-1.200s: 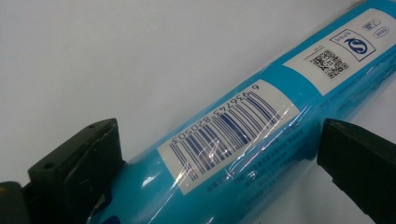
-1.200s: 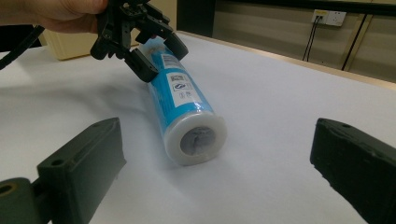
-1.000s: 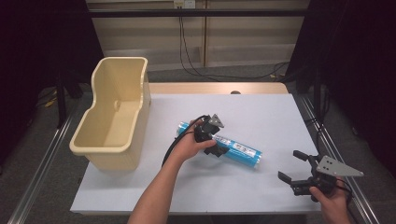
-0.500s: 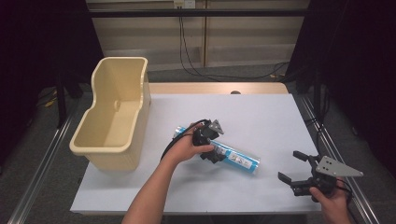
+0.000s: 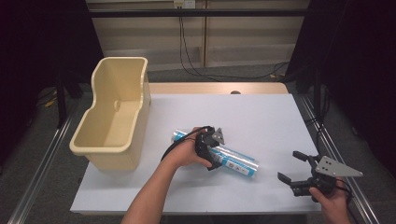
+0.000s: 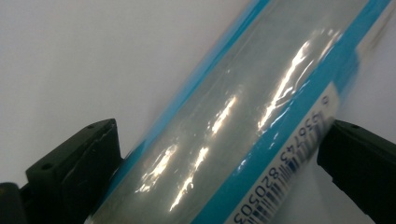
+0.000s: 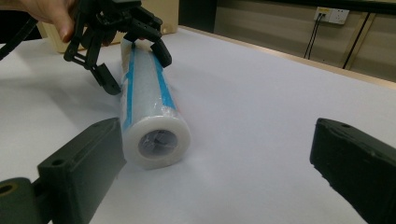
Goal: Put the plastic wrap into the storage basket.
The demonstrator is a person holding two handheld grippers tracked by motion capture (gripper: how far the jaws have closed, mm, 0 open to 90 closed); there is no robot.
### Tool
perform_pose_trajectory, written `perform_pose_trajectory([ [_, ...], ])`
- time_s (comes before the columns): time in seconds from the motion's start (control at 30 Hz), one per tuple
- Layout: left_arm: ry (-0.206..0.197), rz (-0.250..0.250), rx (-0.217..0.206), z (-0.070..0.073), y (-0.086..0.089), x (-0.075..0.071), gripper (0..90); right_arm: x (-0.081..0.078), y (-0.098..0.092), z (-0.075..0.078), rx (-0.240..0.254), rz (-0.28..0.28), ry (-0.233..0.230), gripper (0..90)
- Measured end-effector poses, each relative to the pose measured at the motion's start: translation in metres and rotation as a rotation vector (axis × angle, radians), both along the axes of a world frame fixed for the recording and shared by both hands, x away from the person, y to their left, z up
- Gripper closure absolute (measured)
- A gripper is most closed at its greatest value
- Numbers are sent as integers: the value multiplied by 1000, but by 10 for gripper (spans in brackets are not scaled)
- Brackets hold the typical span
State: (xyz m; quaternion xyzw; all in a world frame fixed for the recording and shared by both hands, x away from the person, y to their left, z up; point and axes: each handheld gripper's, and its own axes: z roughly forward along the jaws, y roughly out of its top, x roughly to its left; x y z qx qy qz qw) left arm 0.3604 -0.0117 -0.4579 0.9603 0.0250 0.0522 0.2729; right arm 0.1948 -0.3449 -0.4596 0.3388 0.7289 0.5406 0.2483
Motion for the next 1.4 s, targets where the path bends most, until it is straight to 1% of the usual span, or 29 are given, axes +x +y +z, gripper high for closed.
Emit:
perform_pose_trajectory([
  [0.03, -33, -5, 31, -1, -2, -1, 0, 0, 0, 0, 0, 0, 0, 23],
  [0.07, -49, 7, 40, -3, -4, -4, 0, 0, 0, 0, -2, 0, 1, 23],
  [0.1, -69, 1, 59, -4, -5, -4, 0, 0, 0, 0, -6, 2, -4, 24],
  [0.17, -89, -13, 87, -4, -5, -4, 3, 0, 0, 0, -7, 4, -3, 24],
  [0.23, -104, -14, 91, -4, -5, -4, 24, 0, 0, 0, -5, 3, -3, 24],
  [0.3, -105, -14, 90, -4, -4, -3, 47, 0, 0, 0, -5, 3, -3, 24],
  [0.37, -104, -10, 91, -4, -5, -3, 48, 1, 0, 0, -4, 5, -4, 24],
  [0.53, -102, -24, 104, -3, -5, -3, 61, 1, 0, 0, -1, 4, 1, 24],
  [0.57, -97, -17, 97, -4, -6, -4, 61, 1, 0, 0, -6, 5, 0, 24],
  [0.6, -97, -22, 102, -3, -6, -4, 65, 1, 0, 0, -4, 6, 0, 24],
  [0.67, -106, -31, 124, -2, -7, -4, 72, 1, 0, 0, -6, 6, 0, 24],
  [0.73, -104, -26, 131, -2, -8, -6, 83, 1, 0, 0, -4, 6, 1, 24],
  [0.77, -106, -25, 150, -1, -9, -7, 87, 0, 0, 0, -4, 4, 0, 24],
  [0.87, -103, -33, 158, 0, -9, -8, 99, 0, -1, 0, -4, 4, 1, 24],
  [0.97, -87, -27, 175, 2, -10, -9, 112, 0, -2, 0, -8, 3, -1, 25],
  [1.0, -76, -19, 180, 2, -11, -10, 118, 0, -2, 0, -3, -1, -2, 26],
  [1.03, -67, -23, 207, 4, -12, -11, 133, -1, -4, 1, -4, -2, -3, 25],
  [1.07, -57, -17, 220, 5, -12, -12, 139, -1, -4, 1, -1, -4, -1, 25],
  [1.13, -52, -16, 222, 5, -13, -14, 146, -1, -4, 1, -2, -4, -3, 25],
  [1.17, -34, -5, 227, 5, -13, -16, 165, -1, -5, 1, -1, -4, -1, 25],
  [1.2, -23, 6, 226, 5, -13, -17, 165, -1, -5, 1, -1, -4, -1, 25],
  [1.23, -5, 17, 235, 7, -12, -18, 171, -1, -4, 1, -1, -4, -2, 25],
  [1.27, 3, 13, 243, 8, -11, -18, 177, -2, -4, 0, -1, -4, -1, 26],
  [1.3, 50, 46, 232, 8, -7, -21, 188, -2, -4, 1, -3, -5, 1, 26],
  [1.33, 50, 46, 232, 8, -7, -21, 195, -2, -4, 1, -3, -5, 1, 26],
  [1.37, 74, 56, 236, 9, -4, -21, 195, -2, -4, 1, -2, -4, 0, 26],
  [1.4, 88, 57, 245, 11, -1, -22, 205, -2, -3, 1, -2, -3, -1, 26],
])
